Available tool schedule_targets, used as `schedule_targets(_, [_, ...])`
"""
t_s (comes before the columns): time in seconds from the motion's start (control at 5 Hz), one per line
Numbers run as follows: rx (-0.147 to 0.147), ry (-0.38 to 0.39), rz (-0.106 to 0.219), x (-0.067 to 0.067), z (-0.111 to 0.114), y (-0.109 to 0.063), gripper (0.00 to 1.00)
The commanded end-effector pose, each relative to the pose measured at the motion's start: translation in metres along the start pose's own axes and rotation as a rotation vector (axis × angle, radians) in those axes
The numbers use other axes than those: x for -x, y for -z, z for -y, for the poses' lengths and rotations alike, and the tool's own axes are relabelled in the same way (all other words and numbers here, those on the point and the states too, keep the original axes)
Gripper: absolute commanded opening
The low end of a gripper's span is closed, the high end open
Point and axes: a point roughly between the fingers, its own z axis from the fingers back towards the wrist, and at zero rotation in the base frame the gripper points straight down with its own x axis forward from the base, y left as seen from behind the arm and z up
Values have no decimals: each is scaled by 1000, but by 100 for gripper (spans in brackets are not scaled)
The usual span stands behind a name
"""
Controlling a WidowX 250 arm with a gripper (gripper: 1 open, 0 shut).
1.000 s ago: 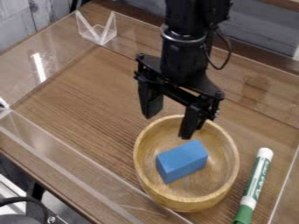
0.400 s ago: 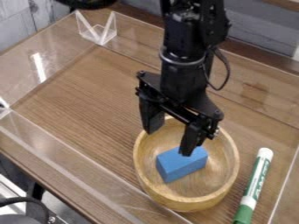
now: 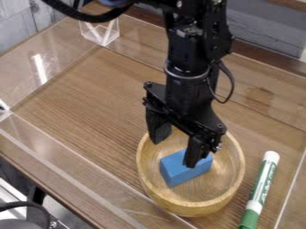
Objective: Remove the blue block from inside the brown bowl and put it on the table
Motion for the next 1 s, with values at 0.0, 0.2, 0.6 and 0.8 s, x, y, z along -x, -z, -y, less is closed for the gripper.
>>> schedule_targets(0.0, [12,26,38,-6,0,-3,100])
schedule_targets(0.2, [20,35,40,-6,-1,0,100])
schedule_targets(0.6, [30,43,47,-7,-4,3,100])
schedule_targets(0.8, [34,45,48,-8,-6,4,100])
